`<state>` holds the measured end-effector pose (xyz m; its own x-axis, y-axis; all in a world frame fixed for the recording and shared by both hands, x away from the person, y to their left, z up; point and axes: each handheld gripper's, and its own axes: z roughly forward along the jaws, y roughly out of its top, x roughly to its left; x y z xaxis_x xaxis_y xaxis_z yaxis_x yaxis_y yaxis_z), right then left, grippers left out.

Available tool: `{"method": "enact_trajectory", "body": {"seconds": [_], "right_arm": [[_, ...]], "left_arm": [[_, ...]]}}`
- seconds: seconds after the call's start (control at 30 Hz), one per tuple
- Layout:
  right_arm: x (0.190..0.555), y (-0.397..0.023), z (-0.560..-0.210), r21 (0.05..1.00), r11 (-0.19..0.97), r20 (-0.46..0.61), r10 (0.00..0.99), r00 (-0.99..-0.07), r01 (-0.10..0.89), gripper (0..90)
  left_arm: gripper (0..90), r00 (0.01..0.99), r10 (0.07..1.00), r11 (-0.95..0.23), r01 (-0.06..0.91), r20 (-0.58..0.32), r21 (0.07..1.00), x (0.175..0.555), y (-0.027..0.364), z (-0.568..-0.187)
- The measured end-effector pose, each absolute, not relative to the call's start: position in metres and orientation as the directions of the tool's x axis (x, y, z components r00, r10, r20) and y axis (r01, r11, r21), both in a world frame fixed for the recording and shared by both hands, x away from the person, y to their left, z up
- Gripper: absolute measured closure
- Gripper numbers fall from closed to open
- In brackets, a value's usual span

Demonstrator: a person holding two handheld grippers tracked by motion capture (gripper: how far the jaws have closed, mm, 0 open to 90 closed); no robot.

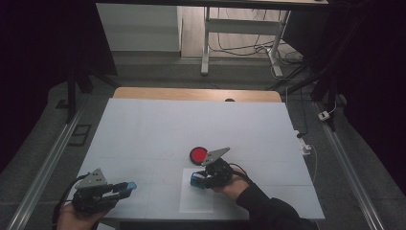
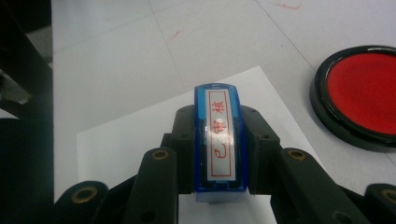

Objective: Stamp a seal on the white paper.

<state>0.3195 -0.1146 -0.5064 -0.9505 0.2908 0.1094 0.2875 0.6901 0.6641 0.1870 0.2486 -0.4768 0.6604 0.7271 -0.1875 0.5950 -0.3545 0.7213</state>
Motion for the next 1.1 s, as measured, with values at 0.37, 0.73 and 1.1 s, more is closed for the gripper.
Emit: {"method": "enact_trajectory", "body": {"seconds": [0.37,0.73,1.1], "right_arm": [[0.309,-0.108,-0.502,0.640,0.743,-0.010,0.266,-0.964,0.198,70.1],[0.310,-0.106,-0.492,0.666,0.724,-0.028,0.267,-0.963,0.182,70.1],[0.312,-0.115,-0.479,0.693,0.690,0.006,0.284,-0.959,0.209,70.1]], "left_arm": [[68.5,0.660,0.727,-0.354,0.595,-0.188,0.722,0.187,0.249,-0.477],[68.4,0.662,0.726,-0.353,0.594,-0.189,0.723,0.187,0.249,-0.477],[68.5,0.662,0.725,-0.353,0.594,-0.189,0.723,0.187,0.249,-0.477]]}}
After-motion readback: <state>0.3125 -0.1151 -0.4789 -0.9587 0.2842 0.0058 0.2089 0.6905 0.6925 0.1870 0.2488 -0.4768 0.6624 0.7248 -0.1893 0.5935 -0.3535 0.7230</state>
